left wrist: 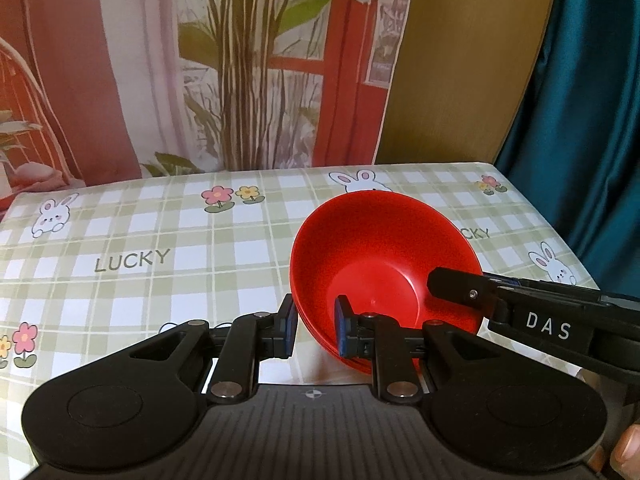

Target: Organize plates and bowls

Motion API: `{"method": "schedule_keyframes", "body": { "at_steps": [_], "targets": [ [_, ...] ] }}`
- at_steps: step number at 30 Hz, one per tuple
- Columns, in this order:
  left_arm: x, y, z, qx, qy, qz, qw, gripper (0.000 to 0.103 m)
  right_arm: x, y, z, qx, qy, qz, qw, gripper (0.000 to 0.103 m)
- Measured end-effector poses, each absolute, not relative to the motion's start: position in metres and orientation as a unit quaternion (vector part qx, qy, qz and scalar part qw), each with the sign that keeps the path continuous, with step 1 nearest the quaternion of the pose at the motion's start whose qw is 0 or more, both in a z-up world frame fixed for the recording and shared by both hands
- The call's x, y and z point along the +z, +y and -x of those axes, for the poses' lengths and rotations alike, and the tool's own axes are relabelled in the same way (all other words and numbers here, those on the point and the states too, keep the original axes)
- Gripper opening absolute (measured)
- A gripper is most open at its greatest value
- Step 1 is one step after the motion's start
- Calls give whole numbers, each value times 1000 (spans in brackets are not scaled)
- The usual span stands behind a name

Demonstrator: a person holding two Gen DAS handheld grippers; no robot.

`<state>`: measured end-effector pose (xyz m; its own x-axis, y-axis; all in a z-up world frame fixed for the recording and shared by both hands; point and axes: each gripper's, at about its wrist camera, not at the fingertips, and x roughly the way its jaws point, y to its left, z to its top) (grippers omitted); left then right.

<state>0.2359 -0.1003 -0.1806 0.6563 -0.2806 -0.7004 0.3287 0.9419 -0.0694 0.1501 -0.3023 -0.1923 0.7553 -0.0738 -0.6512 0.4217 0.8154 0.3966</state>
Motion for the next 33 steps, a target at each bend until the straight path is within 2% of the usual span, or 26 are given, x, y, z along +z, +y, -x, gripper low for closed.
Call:
{"method": "schedule_keyframes", "body": {
  "at_steps": [33],
  "targets": [
    [-158, -46, -168, -148, 356, -10, 923, 21, -154, -224, -121, -115, 317, -244, 909, 13]
  ]
}}
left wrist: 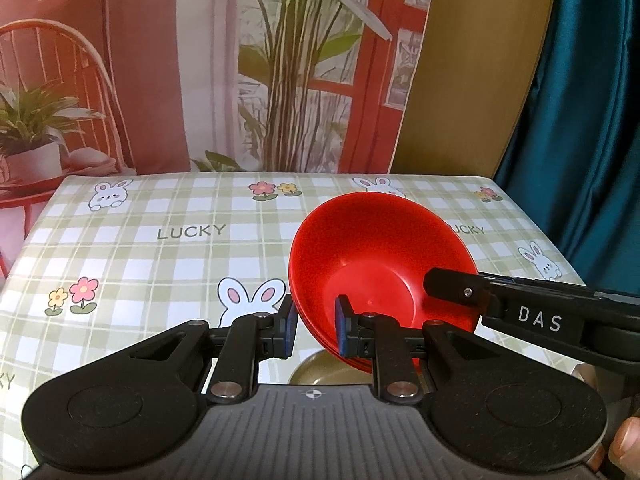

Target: Organize plates and bowls

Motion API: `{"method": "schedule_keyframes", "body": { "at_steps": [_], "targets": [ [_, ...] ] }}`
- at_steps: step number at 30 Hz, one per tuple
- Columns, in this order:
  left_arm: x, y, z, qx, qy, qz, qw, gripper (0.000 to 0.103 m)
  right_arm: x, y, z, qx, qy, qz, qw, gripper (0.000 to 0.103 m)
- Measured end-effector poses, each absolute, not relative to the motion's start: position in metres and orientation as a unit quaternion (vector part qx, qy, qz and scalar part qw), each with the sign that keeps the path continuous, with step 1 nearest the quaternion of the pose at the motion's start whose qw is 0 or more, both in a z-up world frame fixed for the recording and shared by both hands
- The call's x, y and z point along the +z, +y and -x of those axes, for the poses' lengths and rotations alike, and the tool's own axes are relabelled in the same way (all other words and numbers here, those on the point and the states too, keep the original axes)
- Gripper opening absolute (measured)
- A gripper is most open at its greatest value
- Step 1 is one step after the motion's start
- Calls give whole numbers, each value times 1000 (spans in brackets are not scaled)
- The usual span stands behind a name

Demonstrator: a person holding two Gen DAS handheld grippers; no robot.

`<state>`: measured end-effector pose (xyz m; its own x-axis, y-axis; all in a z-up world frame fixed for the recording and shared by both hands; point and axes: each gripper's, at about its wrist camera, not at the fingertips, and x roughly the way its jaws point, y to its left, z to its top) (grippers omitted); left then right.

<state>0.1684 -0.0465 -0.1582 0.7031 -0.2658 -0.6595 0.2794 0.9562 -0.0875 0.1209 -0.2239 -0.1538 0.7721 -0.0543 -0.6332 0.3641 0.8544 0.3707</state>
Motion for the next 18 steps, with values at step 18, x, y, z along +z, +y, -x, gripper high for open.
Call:
{"method": "schedule_keyframes", "body": {
  "at_steps": [18],
  "targets": [
    [-170, -38, -133, -144, 362, 24, 921, 21, -162, -208, -89, -112, 329, -264, 900, 13]
  ]
}}
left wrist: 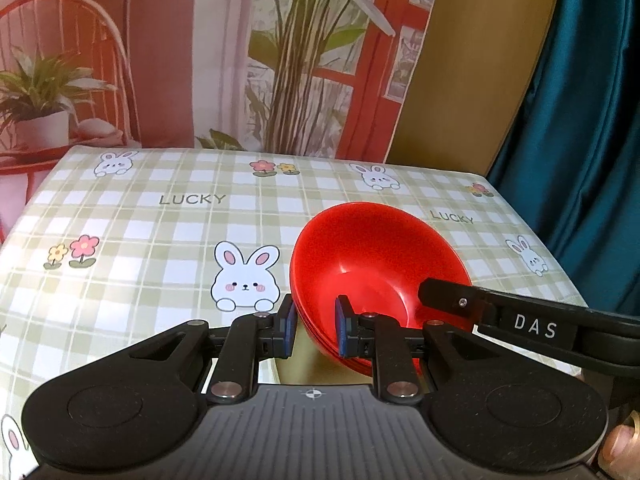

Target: Organize plates and bowls

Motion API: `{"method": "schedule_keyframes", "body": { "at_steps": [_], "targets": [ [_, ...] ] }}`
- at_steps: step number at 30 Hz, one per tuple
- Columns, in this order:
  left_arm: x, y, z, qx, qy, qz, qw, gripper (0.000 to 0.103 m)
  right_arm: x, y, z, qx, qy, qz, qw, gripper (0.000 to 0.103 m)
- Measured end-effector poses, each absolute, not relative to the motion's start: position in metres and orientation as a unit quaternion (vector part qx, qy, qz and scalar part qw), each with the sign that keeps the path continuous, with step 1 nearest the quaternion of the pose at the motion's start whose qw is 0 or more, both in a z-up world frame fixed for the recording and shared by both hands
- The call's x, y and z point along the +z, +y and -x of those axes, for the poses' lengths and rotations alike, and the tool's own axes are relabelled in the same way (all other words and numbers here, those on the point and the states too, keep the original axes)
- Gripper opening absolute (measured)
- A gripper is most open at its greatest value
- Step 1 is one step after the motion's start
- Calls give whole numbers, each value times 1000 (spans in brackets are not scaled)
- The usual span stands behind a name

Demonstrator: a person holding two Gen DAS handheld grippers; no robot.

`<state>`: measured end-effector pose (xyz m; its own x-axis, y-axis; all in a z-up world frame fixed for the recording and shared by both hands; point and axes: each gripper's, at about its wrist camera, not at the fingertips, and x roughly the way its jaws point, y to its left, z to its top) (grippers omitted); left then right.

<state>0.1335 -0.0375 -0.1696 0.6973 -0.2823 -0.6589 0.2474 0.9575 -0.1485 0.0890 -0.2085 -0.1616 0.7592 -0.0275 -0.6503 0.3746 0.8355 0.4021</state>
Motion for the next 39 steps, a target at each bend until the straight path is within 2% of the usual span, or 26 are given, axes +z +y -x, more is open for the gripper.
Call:
{"method": "schedule_keyframes", "body": {
  "at_steps": [14, 39],
  "targets": [
    [-196, -34, -119, -135, 382, 36, 914, 22, -179, -198, -78, -114, 349, -258, 894, 13],
    [-209, -39, -117, -138, 403, 34, 904, 22, -199, -198, -72, -116, 372, -264, 882, 13]
  ]
}}
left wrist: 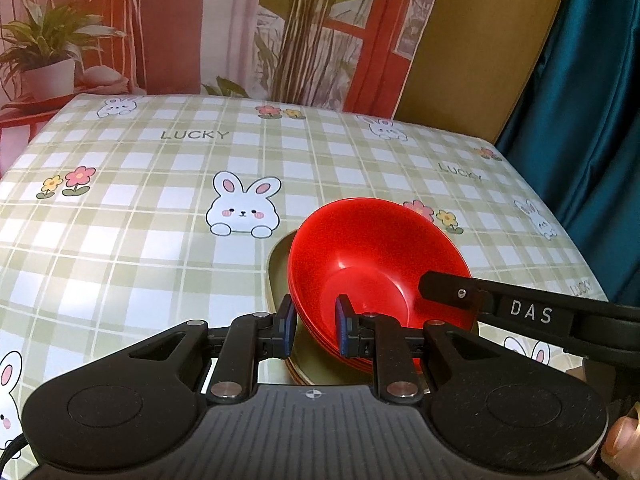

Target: Organize plates and bowls

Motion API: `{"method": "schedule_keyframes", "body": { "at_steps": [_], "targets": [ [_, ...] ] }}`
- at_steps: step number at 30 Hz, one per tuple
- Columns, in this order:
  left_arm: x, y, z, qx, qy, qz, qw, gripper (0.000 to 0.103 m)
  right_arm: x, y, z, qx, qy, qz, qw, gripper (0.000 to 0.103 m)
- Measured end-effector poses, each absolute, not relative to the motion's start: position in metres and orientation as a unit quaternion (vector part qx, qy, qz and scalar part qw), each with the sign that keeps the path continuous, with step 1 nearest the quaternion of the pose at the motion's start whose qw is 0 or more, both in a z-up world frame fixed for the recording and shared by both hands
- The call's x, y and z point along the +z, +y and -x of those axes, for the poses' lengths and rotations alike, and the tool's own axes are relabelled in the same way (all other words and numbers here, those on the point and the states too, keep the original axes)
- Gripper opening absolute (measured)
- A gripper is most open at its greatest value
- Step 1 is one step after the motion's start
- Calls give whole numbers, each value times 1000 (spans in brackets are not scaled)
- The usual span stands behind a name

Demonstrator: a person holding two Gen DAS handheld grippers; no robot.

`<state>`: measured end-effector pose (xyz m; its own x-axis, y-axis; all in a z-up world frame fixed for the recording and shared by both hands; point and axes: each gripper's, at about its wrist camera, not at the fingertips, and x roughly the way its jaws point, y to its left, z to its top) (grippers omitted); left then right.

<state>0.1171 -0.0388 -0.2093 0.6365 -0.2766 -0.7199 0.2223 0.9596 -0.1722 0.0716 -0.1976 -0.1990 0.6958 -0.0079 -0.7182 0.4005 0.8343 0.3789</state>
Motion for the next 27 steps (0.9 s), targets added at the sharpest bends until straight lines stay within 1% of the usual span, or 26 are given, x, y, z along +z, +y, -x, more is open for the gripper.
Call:
{"method": "schedule_keyframes", "body": {
  "at_steps": [13, 15, 17, 19, 20, 22, 27],
  "targets": [
    [-213, -40, -118, -137, 409, 25, 902, 23, -205, -197, -72, -118, 385, -260, 878, 14],
    [-212, -40, -119, -141, 409, 26, 901, 27, -204, -196, -72, -119, 386, -257, 878, 16],
    [-211, -40, -119, -148, 409, 30, 900, 35, -203, -196, -71, -121, 385, -255, 879, 19],
    [-210, -41, -117, -151, 406, 26, 901, 40, -201, -196, -71, -123, 383, -252, 881, 20],
    [-208, -42, -117, -149, 403, 21, 903, 48, -200, -197, -70, -123, 381, -250, 882, 22],
    [-205, -42, -115, -141, 396, 13, 907, 57, -197, -197, -70, -123, 377, -246, 884, 25],
    [-195, -38, -114, -141, 384, 19, 912, 58, -188, -198, -69, -127, 367, -234, 892, 28]
  ]
}}
